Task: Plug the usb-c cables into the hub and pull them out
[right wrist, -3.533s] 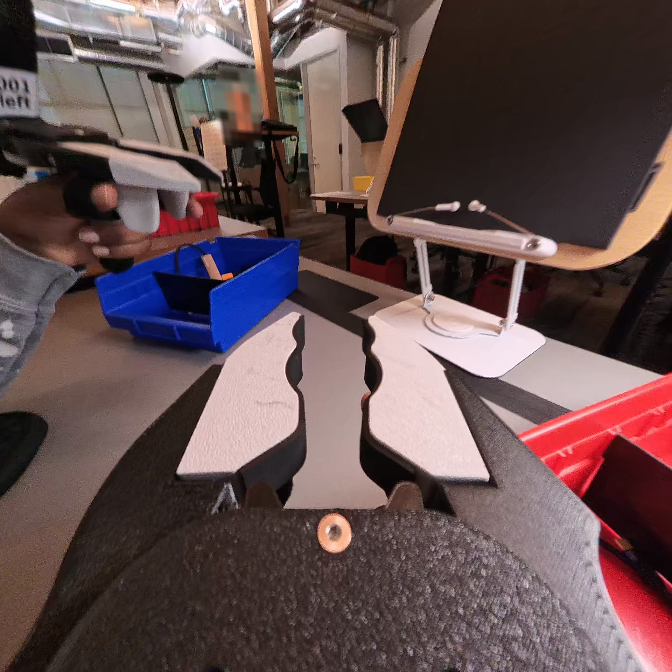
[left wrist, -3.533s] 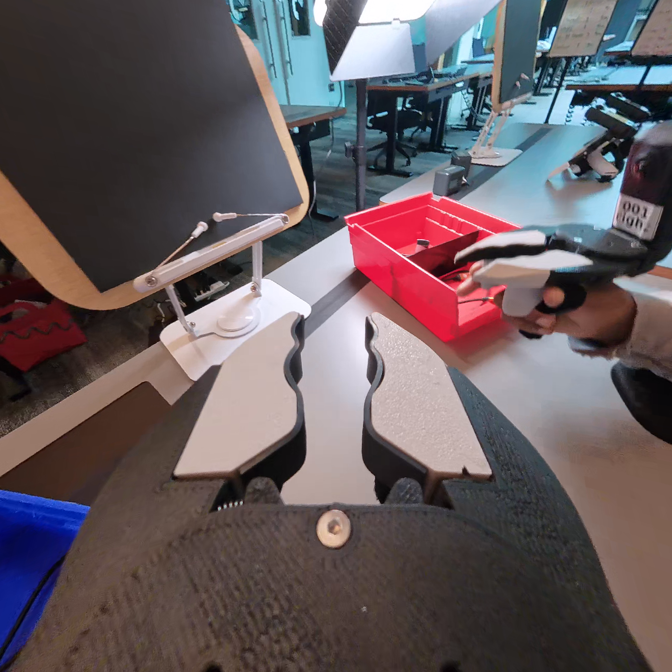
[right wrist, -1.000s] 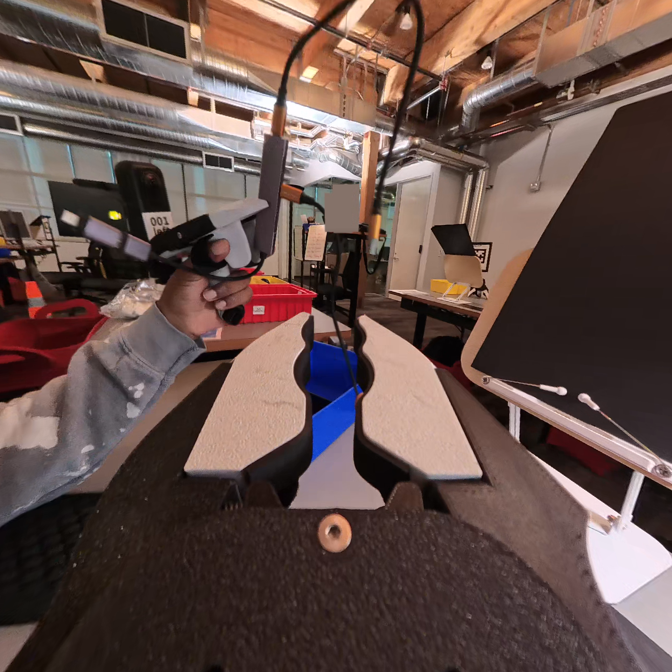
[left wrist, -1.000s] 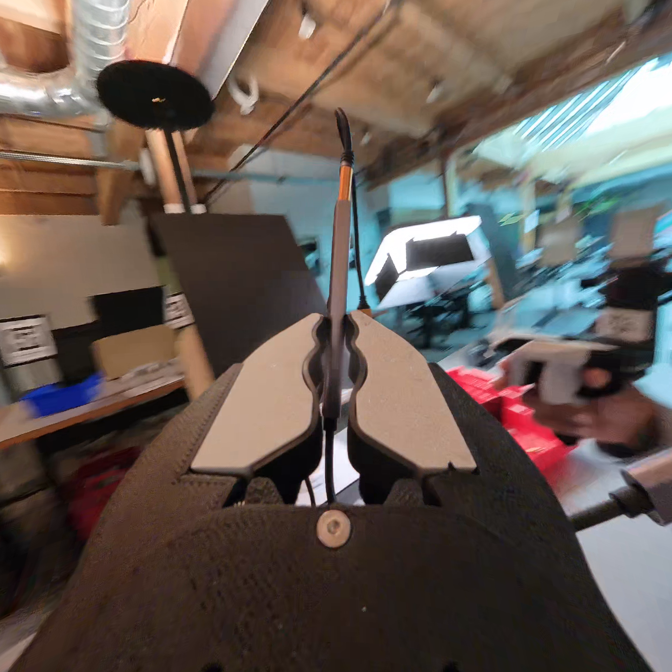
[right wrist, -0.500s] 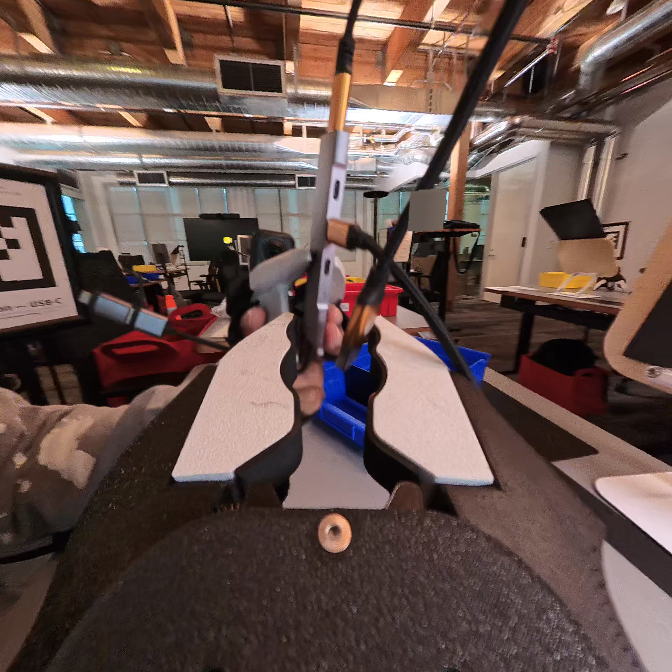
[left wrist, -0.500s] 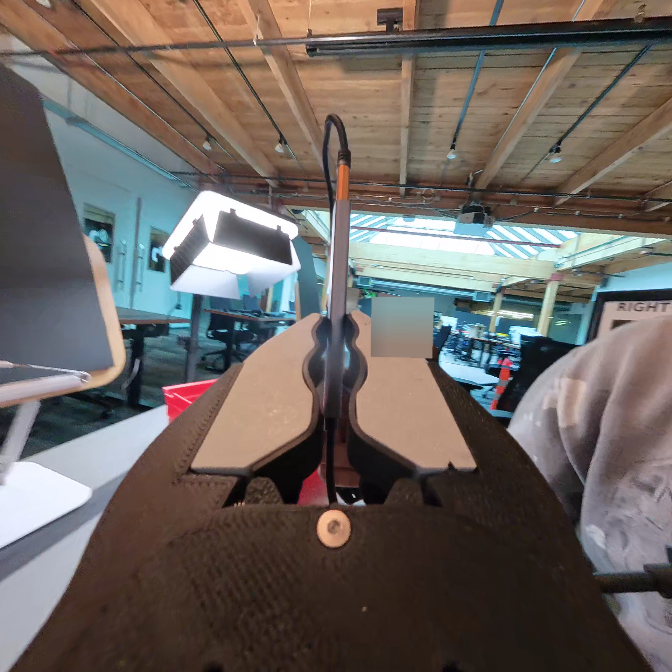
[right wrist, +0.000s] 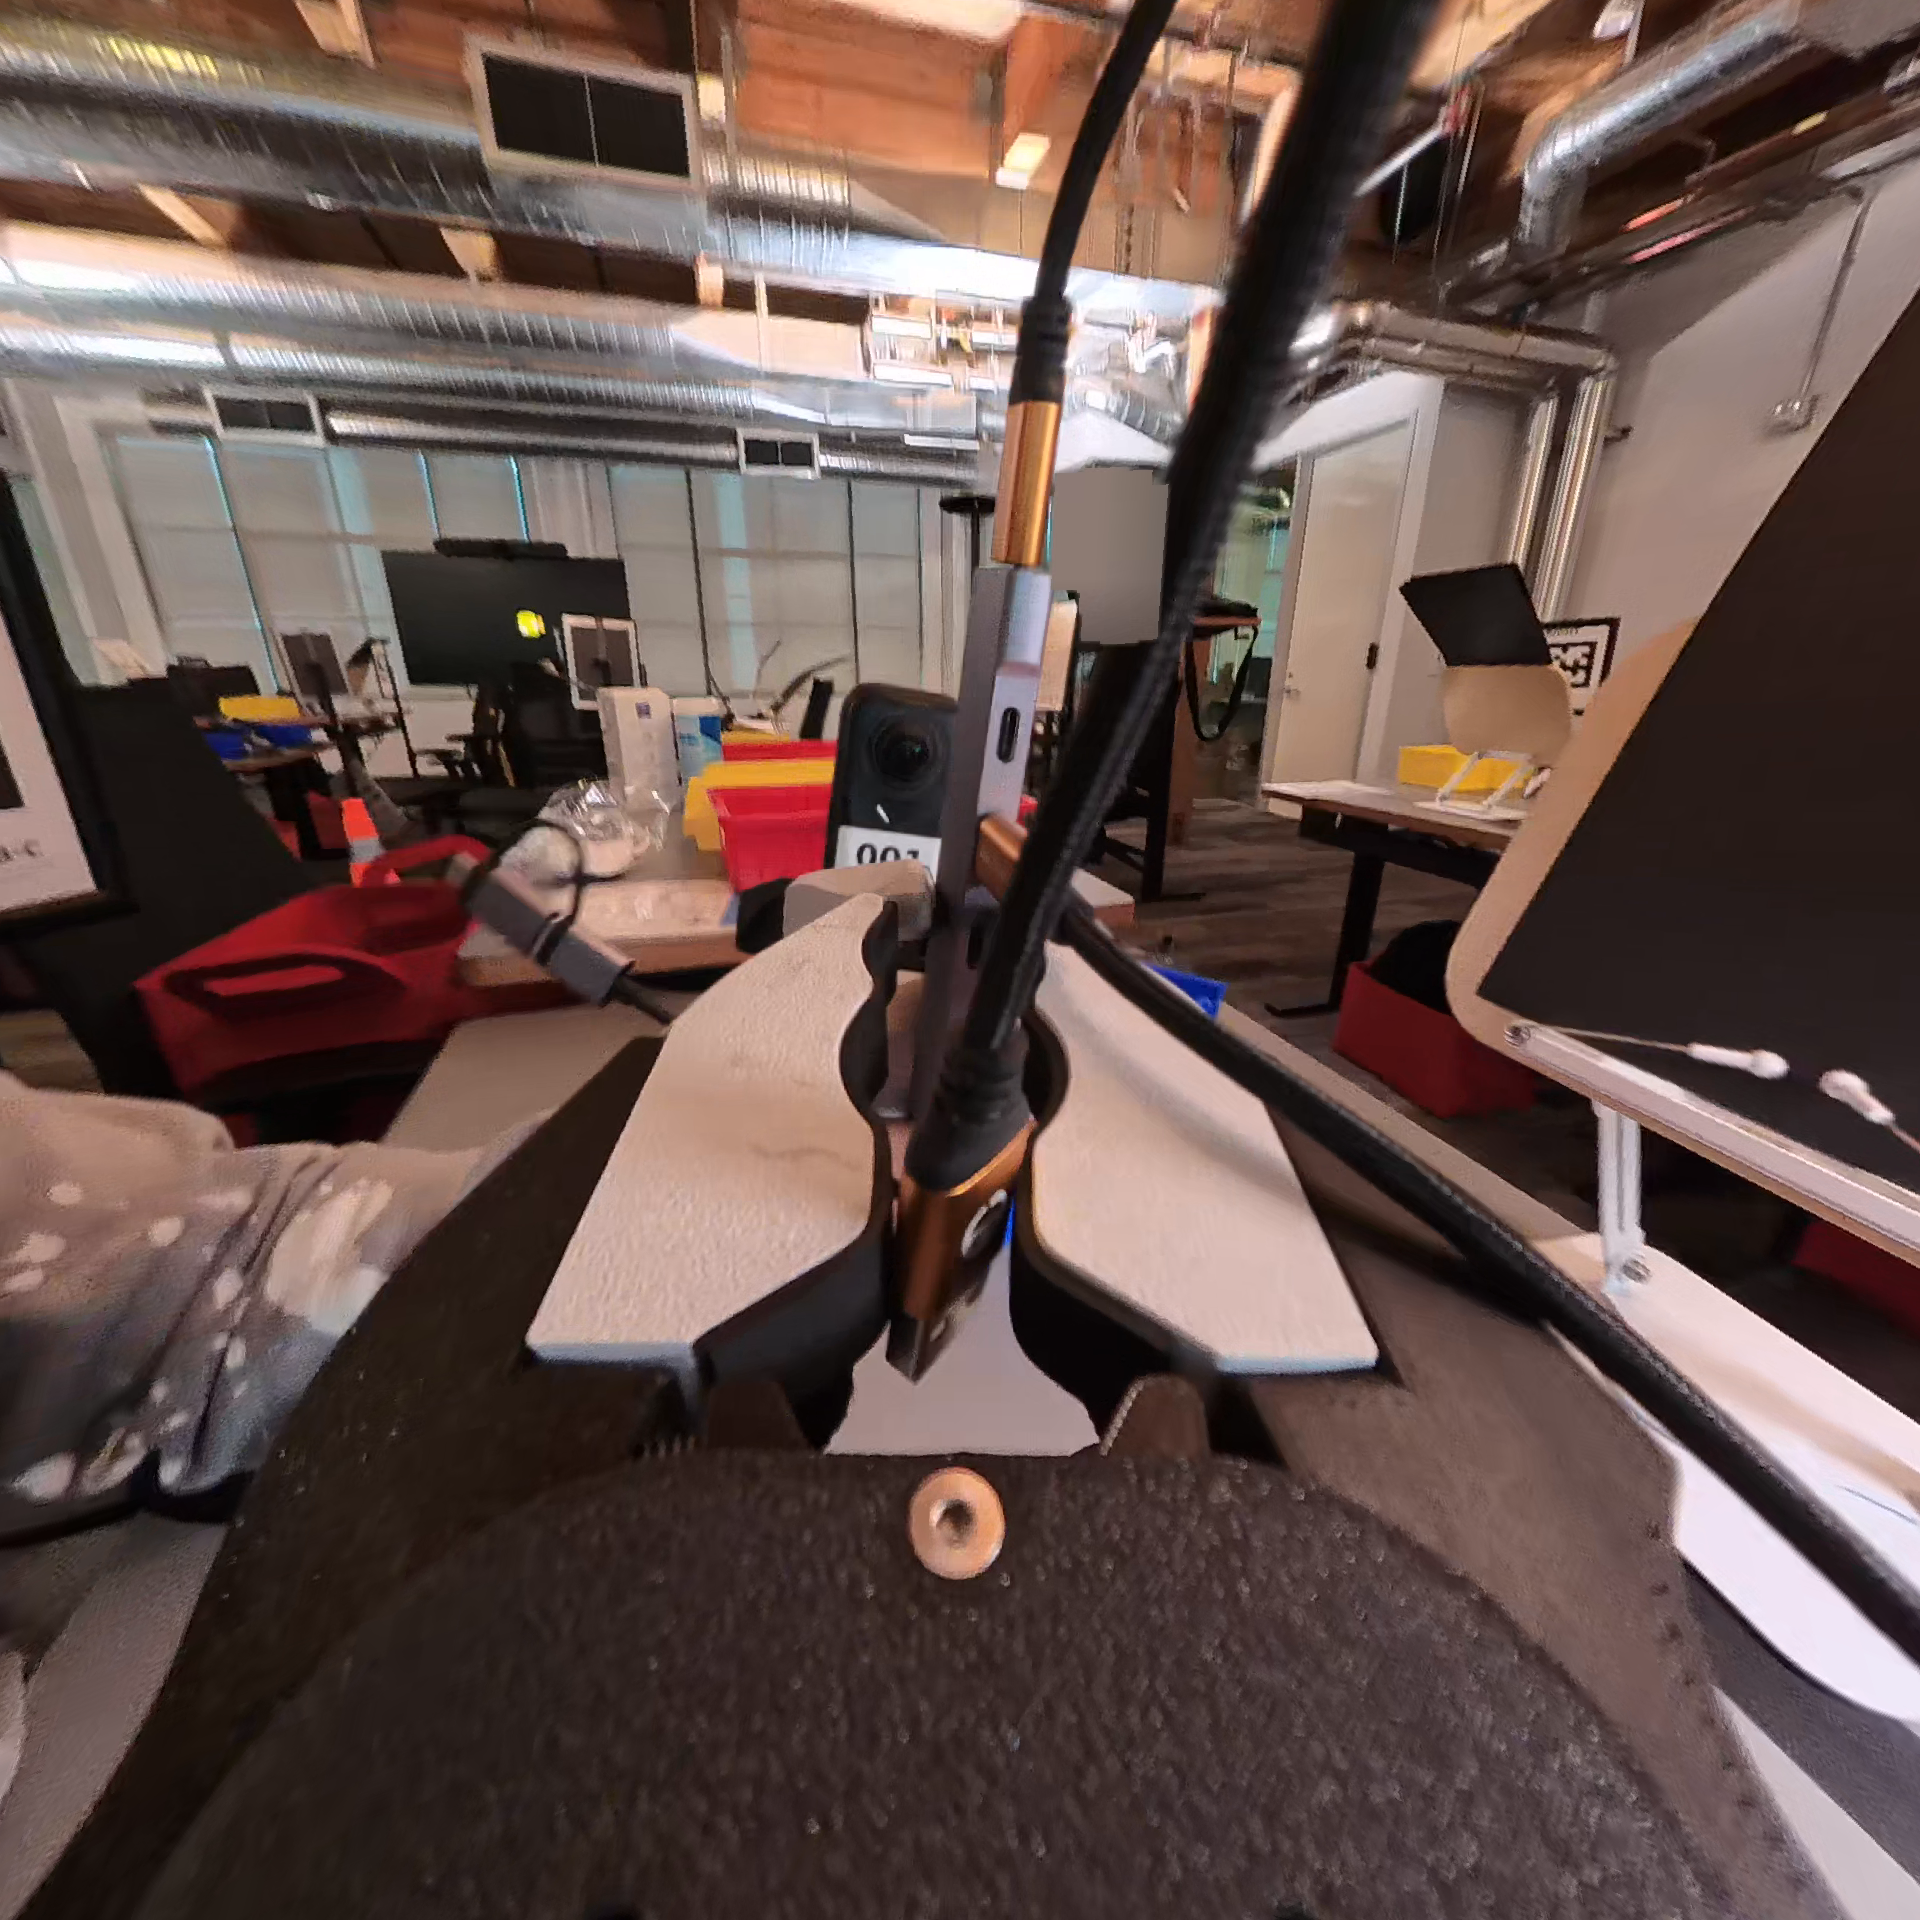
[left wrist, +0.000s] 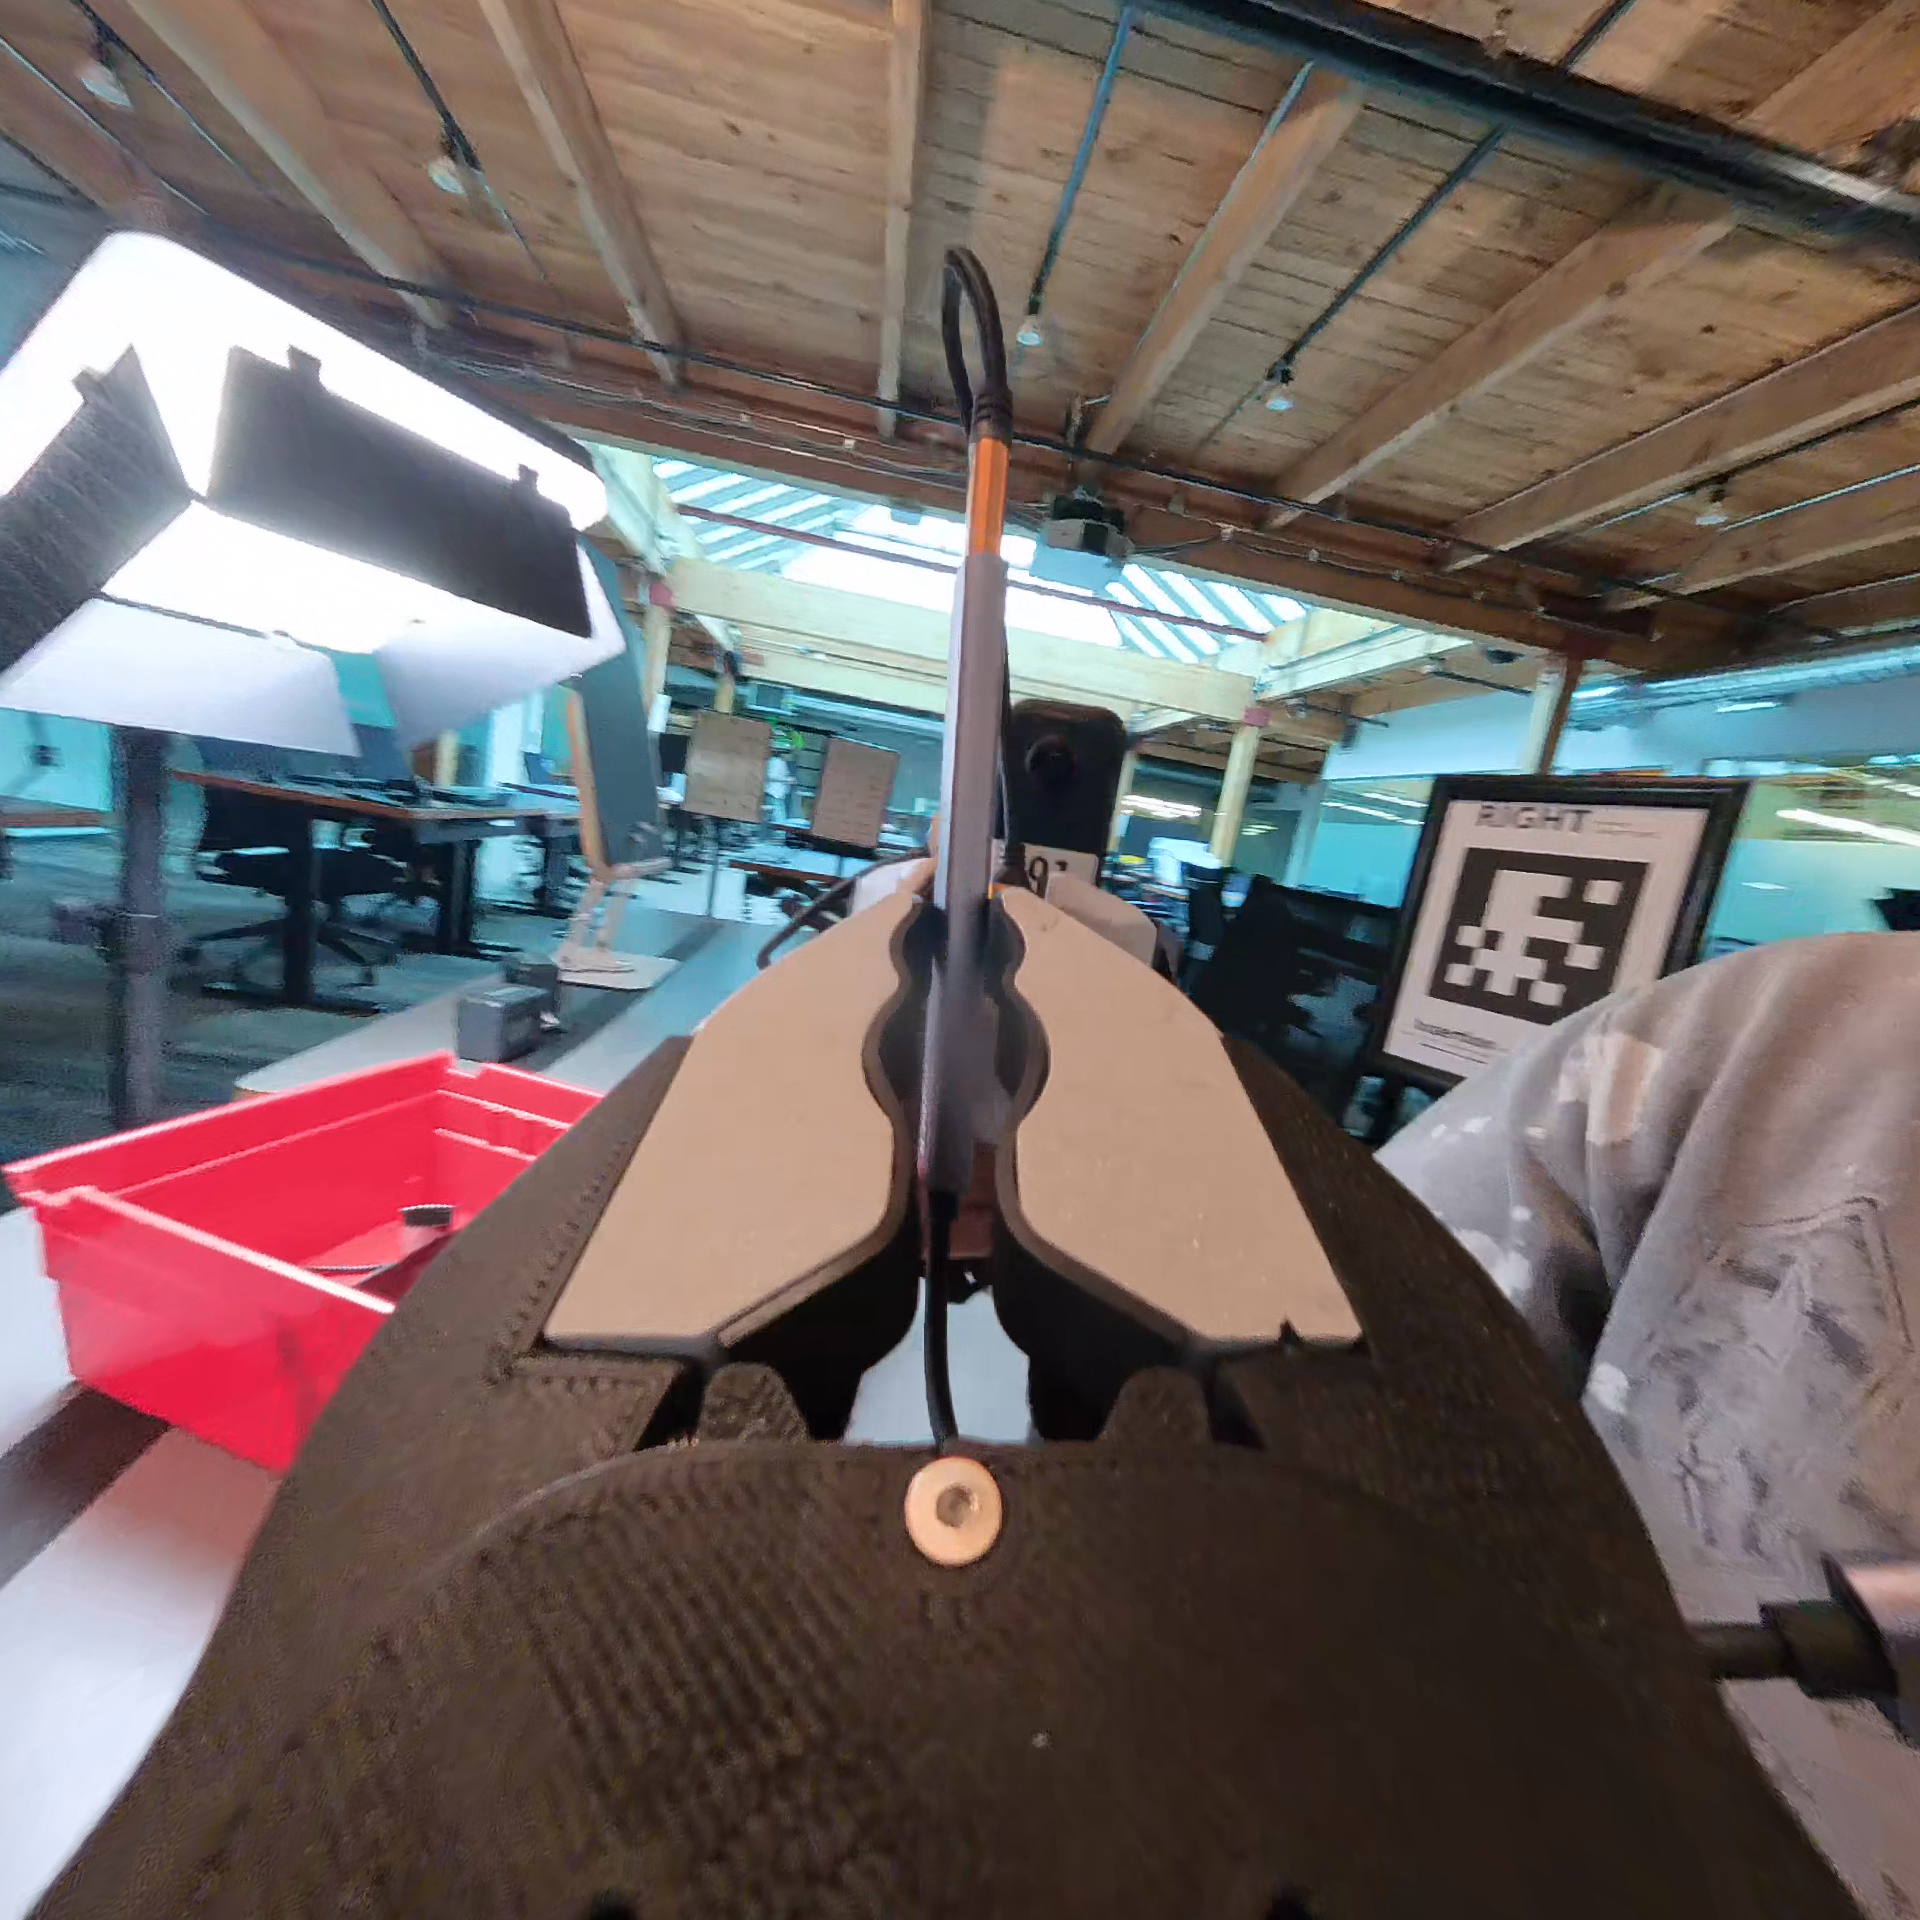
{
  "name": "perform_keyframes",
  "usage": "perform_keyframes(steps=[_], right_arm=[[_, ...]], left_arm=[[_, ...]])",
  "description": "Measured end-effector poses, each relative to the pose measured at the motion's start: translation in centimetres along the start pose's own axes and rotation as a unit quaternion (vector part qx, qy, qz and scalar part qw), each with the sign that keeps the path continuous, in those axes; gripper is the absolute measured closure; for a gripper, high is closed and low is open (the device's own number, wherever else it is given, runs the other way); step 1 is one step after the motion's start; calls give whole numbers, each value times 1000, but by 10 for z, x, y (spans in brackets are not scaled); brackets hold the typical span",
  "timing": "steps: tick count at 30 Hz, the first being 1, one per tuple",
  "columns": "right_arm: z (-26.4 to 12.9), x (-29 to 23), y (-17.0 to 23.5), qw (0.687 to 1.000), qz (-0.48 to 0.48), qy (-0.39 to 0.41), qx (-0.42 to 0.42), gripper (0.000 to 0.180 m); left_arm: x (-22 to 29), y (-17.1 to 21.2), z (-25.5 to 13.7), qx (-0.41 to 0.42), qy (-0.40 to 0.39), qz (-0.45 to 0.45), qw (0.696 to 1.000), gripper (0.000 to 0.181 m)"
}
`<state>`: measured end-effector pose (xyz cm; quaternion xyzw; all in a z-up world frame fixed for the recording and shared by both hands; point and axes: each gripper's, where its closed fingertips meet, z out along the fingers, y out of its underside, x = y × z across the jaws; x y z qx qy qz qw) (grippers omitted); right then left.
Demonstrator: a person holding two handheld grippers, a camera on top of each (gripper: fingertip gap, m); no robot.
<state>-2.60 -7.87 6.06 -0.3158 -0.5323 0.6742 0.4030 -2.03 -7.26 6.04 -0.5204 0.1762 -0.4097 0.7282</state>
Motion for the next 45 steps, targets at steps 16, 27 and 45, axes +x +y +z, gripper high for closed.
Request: perform_keyframes(steps=[16, 27, 45], right_arm=[[2, -17, 5, 999, 0, -35, -31, 169], [3, -23, 11, 997, 26, -65, -39, 170], [-11, -13, 3, 995, 46, -85, 2, 169]], left_arm=[[15, 19, -7, -137, -64, 83, 985, 171], [25, 13, -14, -151, -58, 99, 982, 164], [20, 17, -12, -144, -51, 41, 987, 172]])
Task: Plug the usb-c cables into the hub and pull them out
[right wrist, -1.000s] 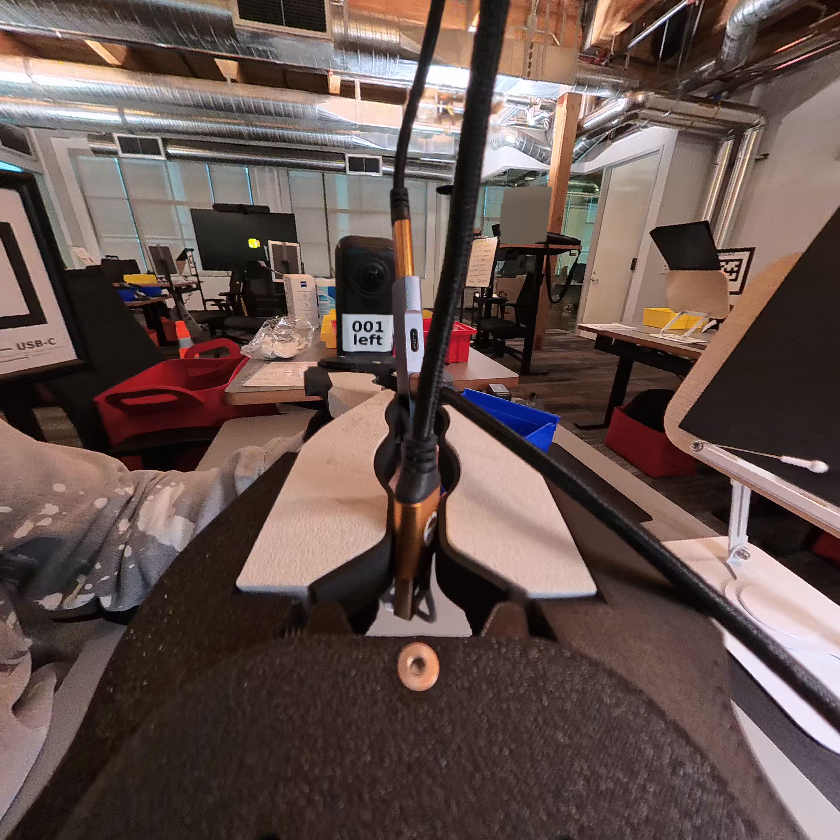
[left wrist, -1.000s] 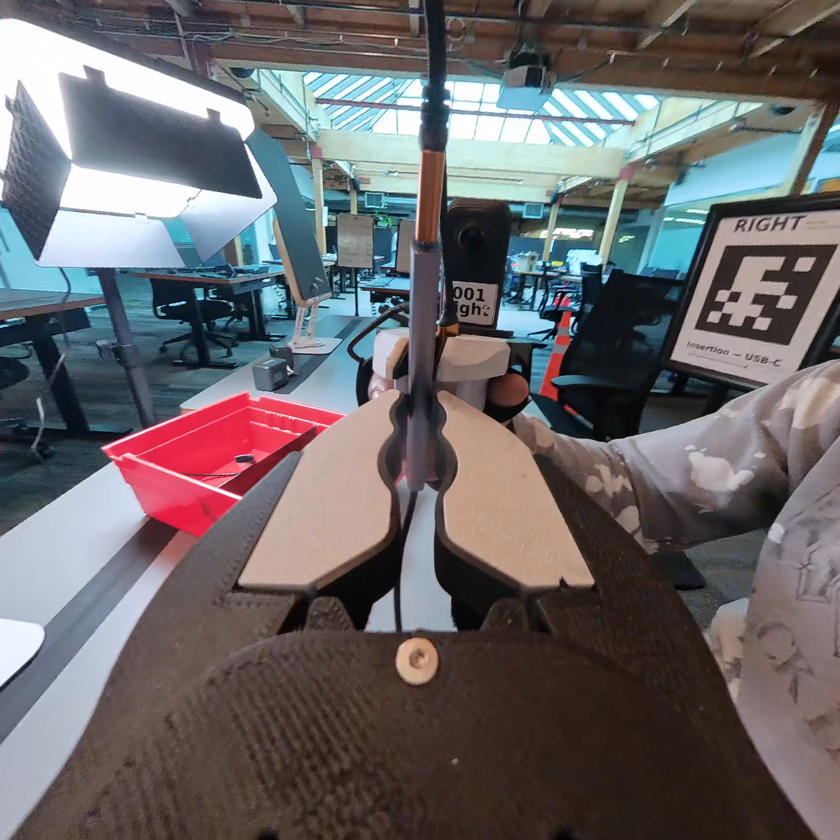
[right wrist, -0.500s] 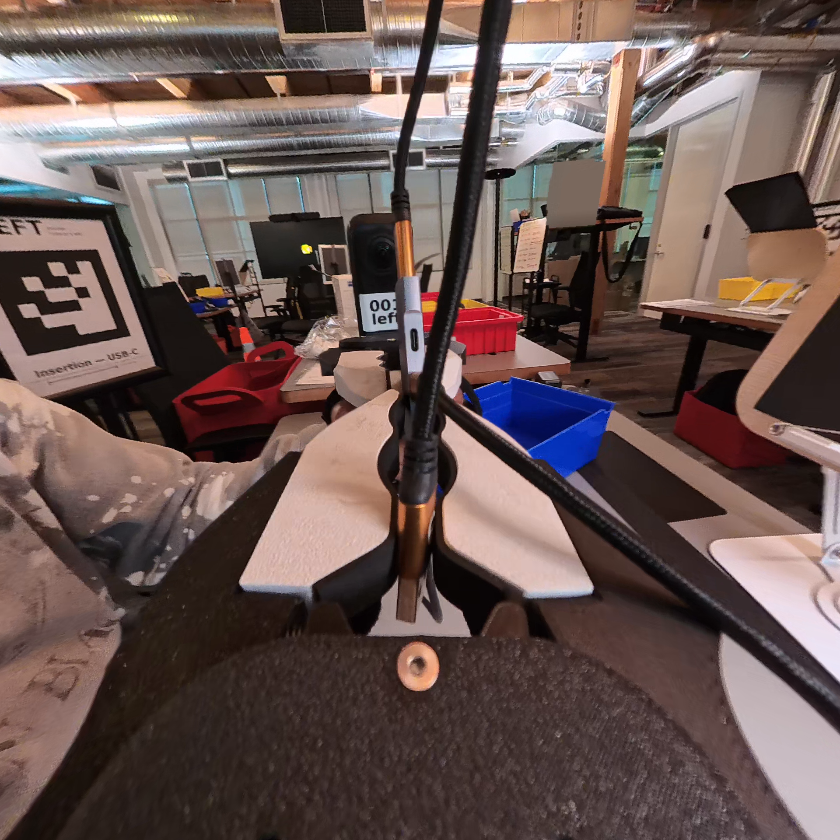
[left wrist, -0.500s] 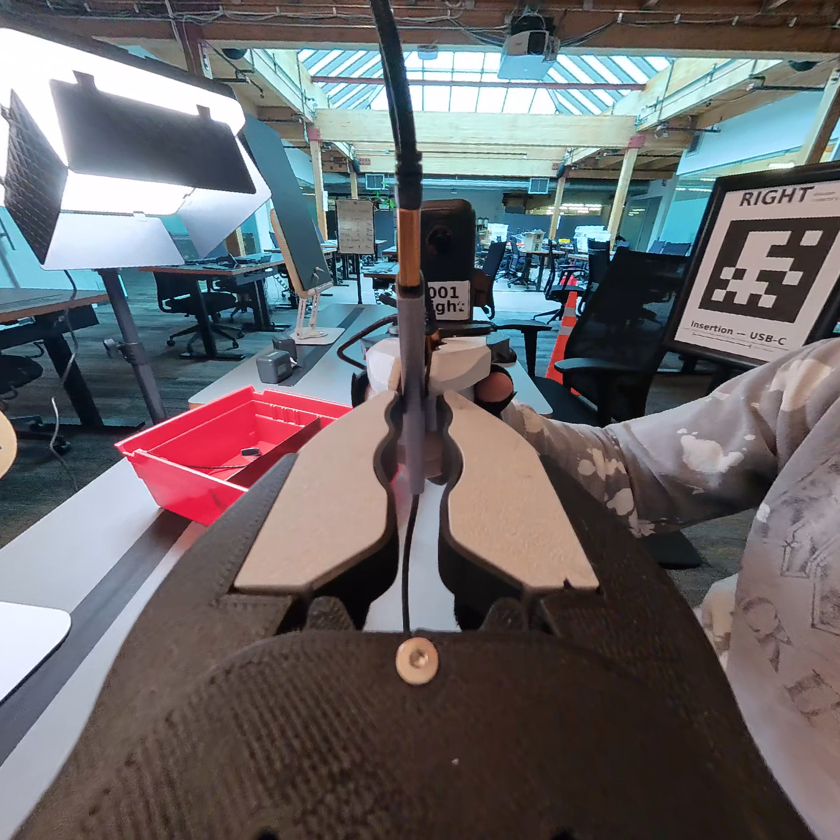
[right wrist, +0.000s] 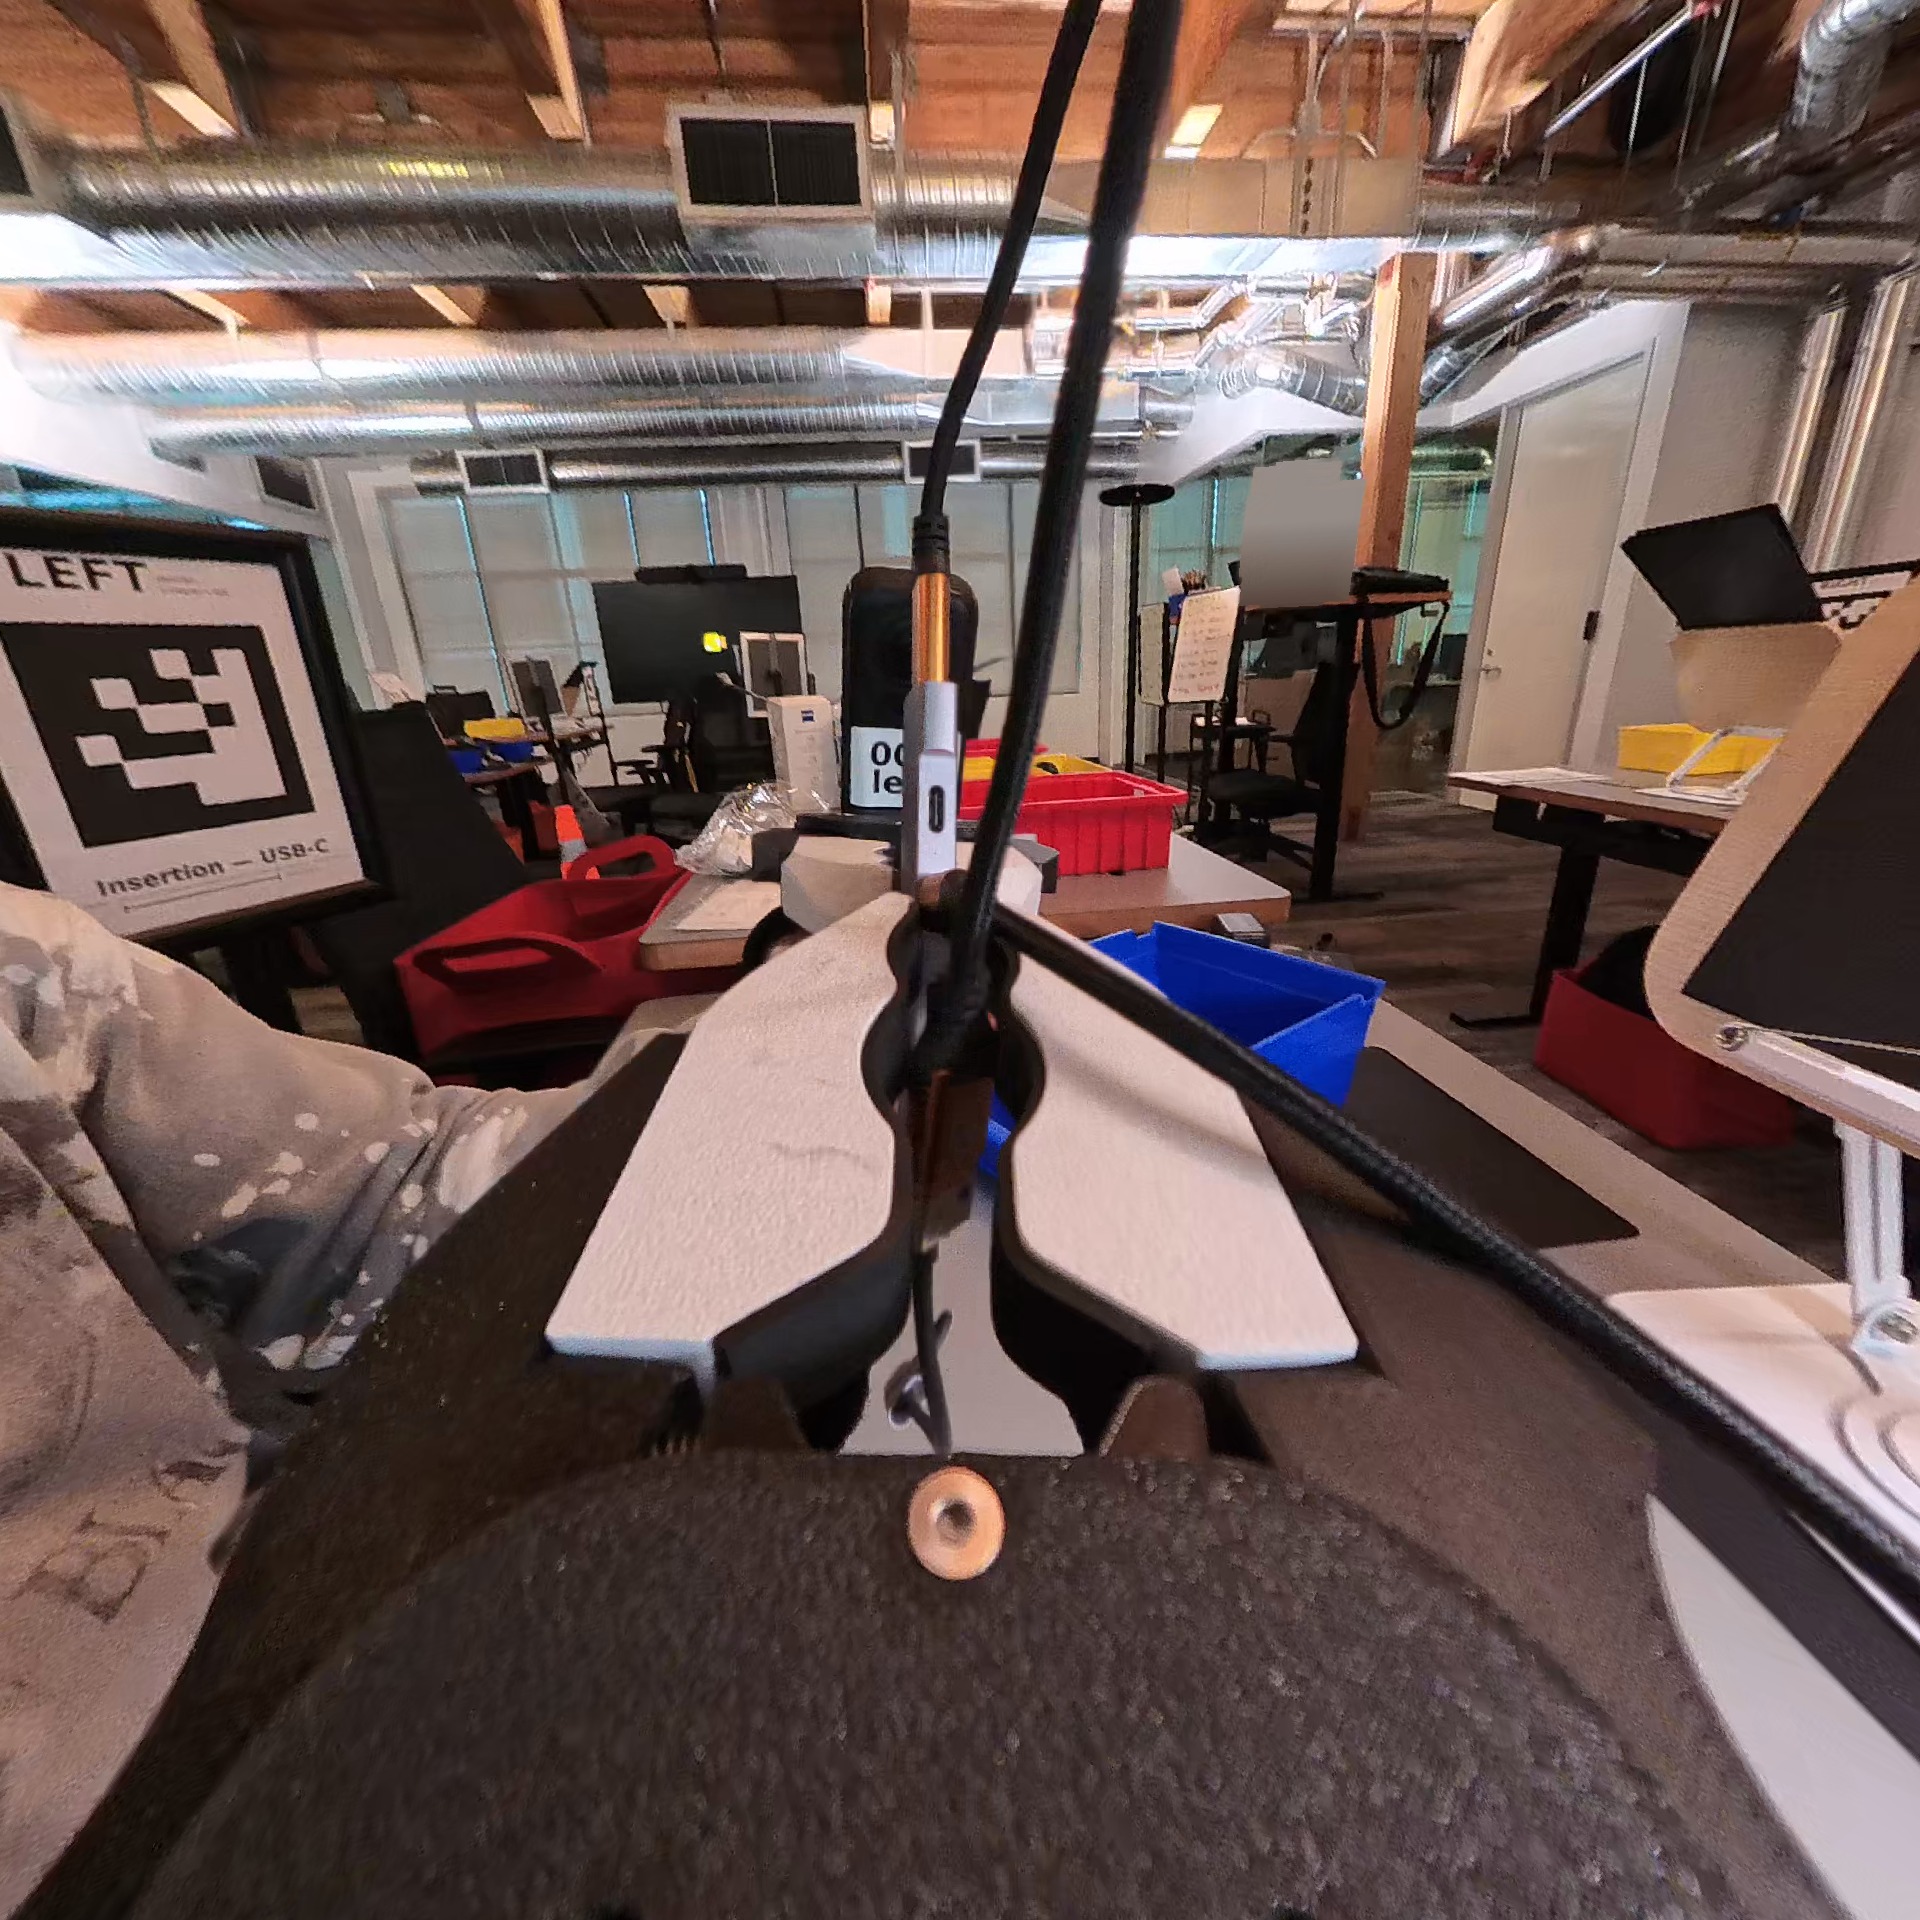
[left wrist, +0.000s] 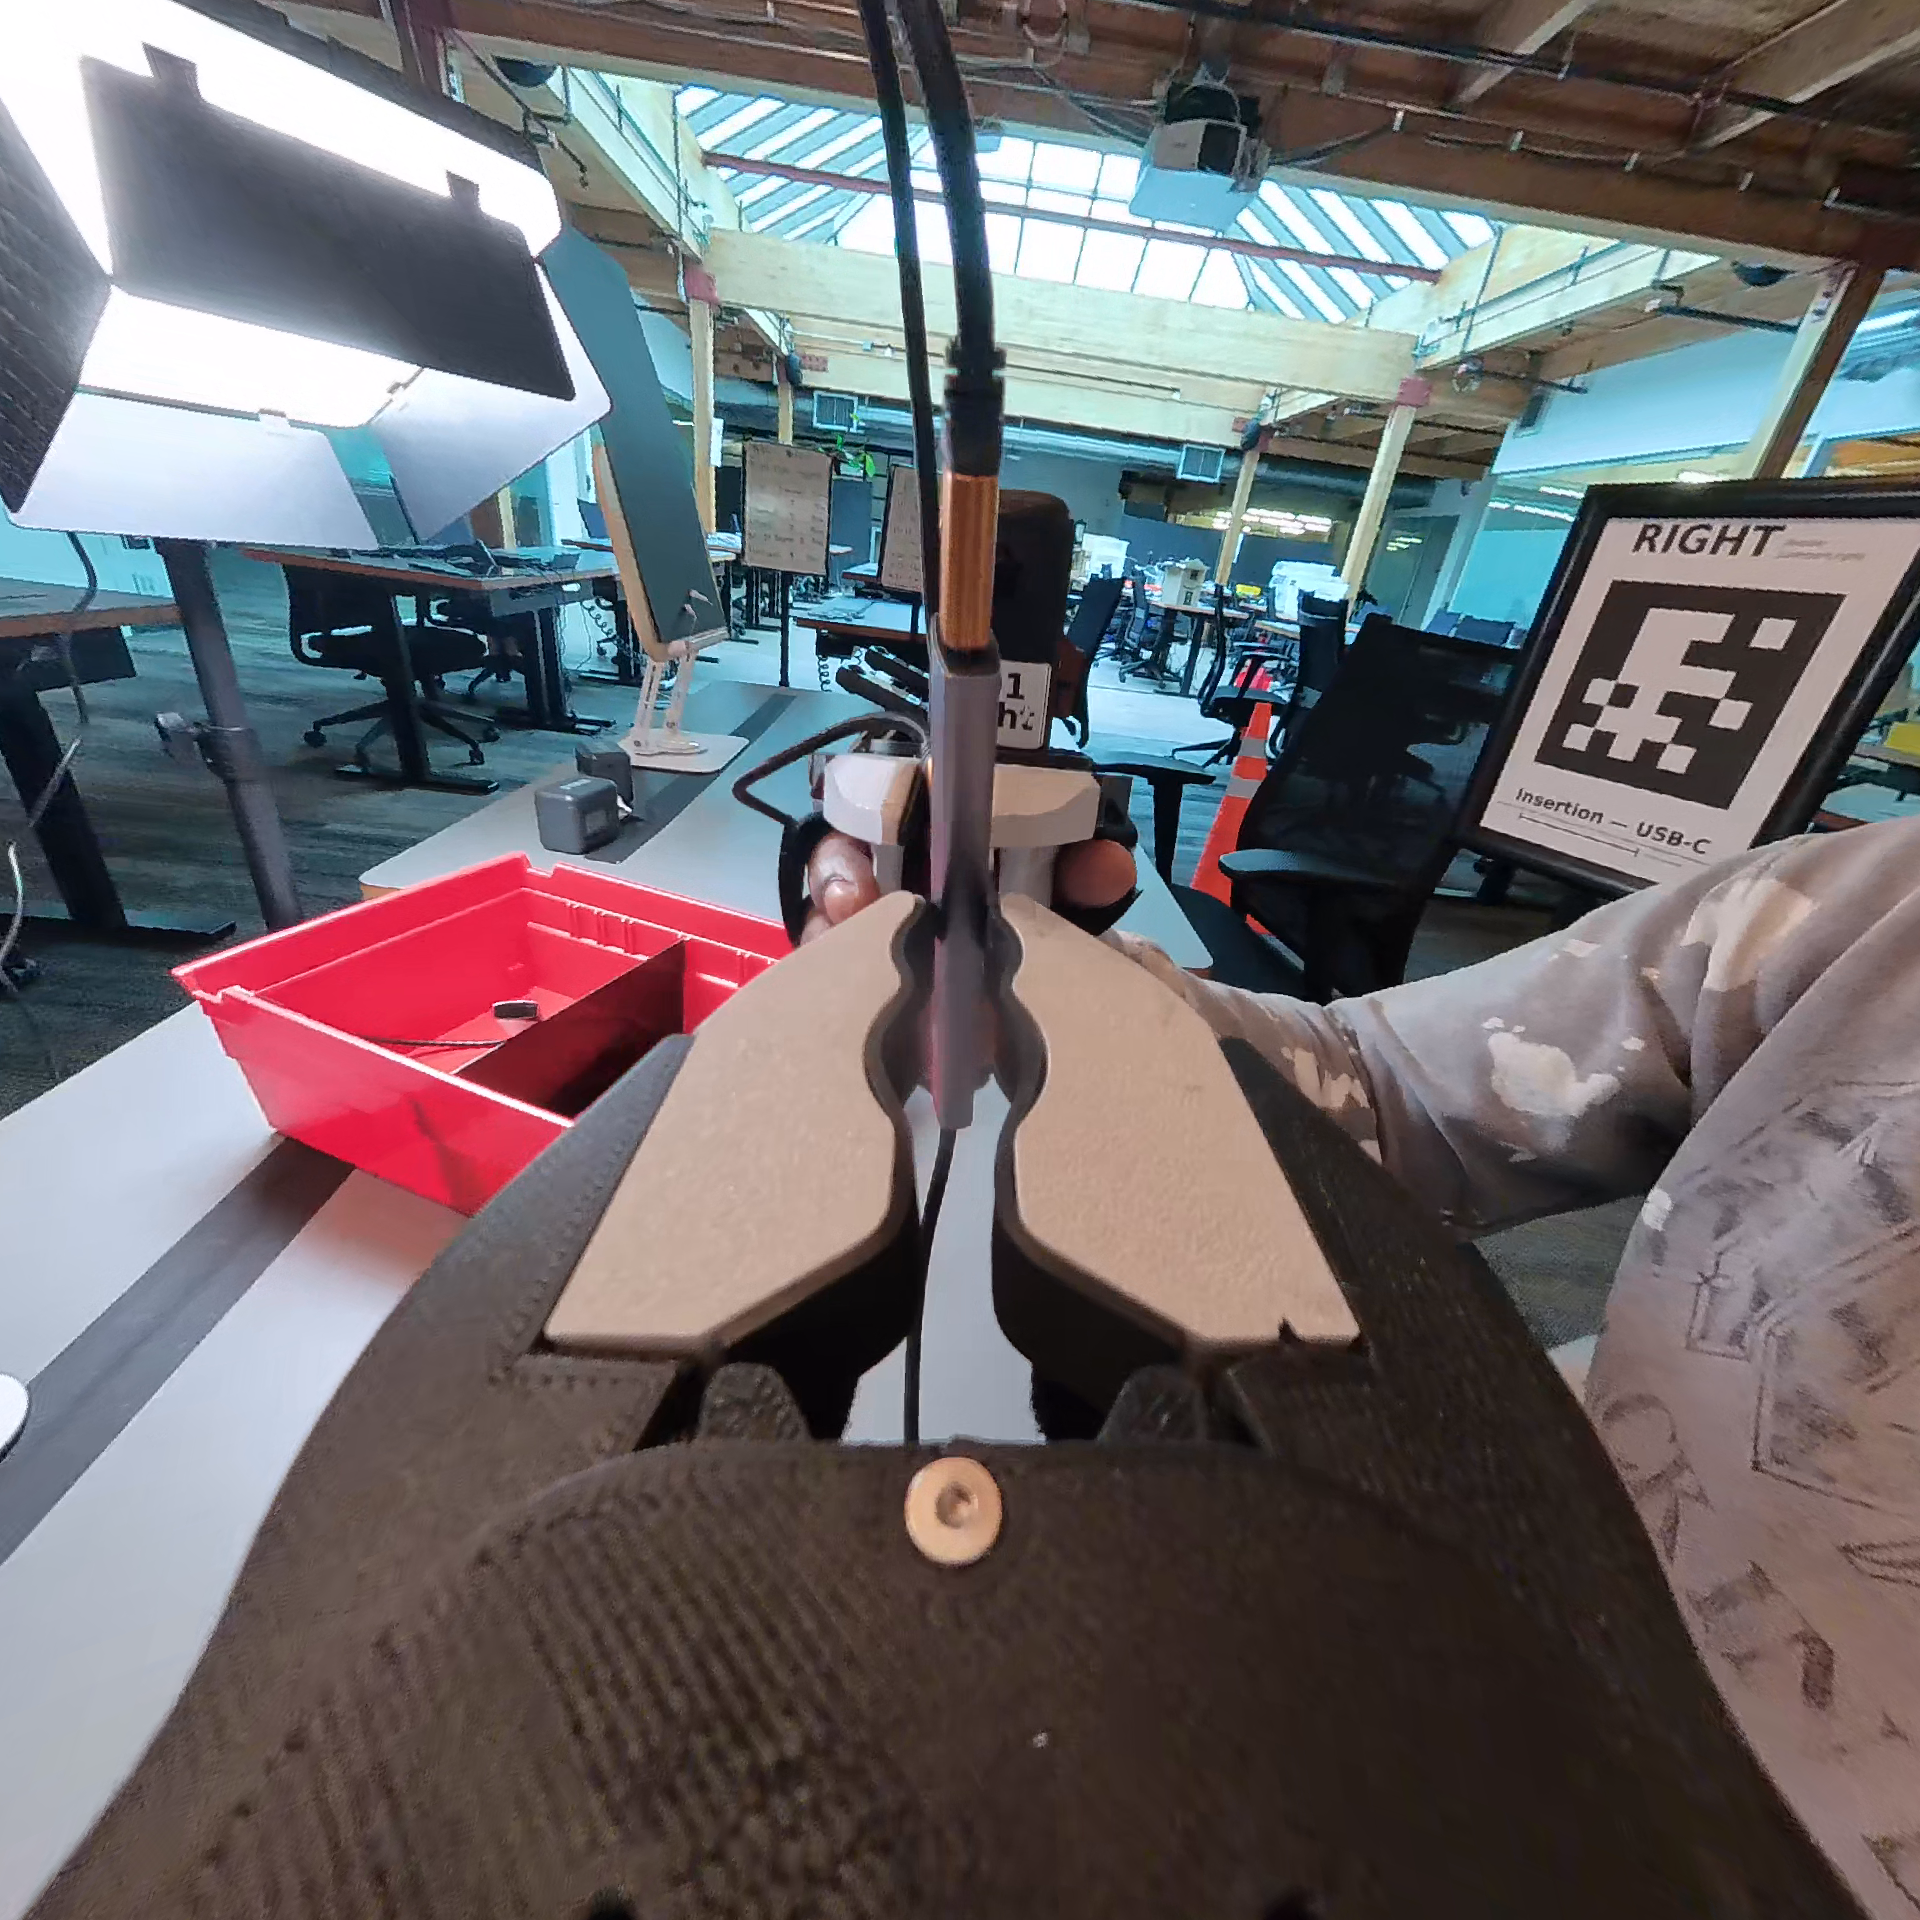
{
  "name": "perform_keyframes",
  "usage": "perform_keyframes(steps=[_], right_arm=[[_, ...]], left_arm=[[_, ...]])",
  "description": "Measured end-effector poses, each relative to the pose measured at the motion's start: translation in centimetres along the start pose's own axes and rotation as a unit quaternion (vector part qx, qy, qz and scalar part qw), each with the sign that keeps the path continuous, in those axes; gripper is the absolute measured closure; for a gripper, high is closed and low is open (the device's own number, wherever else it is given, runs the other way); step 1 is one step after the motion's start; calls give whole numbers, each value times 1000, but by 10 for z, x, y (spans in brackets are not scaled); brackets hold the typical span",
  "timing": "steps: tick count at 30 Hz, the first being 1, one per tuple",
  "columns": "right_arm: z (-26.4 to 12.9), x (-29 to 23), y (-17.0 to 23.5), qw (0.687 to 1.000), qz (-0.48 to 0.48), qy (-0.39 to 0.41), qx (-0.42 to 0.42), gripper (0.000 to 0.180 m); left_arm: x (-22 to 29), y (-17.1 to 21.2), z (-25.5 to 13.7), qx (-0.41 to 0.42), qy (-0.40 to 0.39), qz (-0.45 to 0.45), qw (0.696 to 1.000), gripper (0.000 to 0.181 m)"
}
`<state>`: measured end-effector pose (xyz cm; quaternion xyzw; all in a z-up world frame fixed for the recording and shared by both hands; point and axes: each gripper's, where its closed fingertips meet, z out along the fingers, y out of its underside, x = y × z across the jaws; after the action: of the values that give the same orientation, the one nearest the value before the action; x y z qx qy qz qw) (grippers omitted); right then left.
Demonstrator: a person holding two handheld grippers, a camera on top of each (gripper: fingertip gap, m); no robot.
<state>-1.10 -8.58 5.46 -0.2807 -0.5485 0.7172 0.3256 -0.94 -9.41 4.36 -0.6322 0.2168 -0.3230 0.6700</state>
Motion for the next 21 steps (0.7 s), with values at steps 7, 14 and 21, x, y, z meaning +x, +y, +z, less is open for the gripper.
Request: perform_keyframes(steps=[7, 14, 21], right_arm=[[9, -4, 9, 1000, 18, -15, 18, 173], [9, -6, 13, 1000, 5, -18, -1, 170], [8, -12, 9, 1000, -10, -24, -7, 172]], left_arm=[[0, 0, 1, 1, -19, 20, 1000, 164], [2, 8, -1, -53, -25, 24, 998, 171], [7, 9, 1, -58, -10, 5, 998, 171]])
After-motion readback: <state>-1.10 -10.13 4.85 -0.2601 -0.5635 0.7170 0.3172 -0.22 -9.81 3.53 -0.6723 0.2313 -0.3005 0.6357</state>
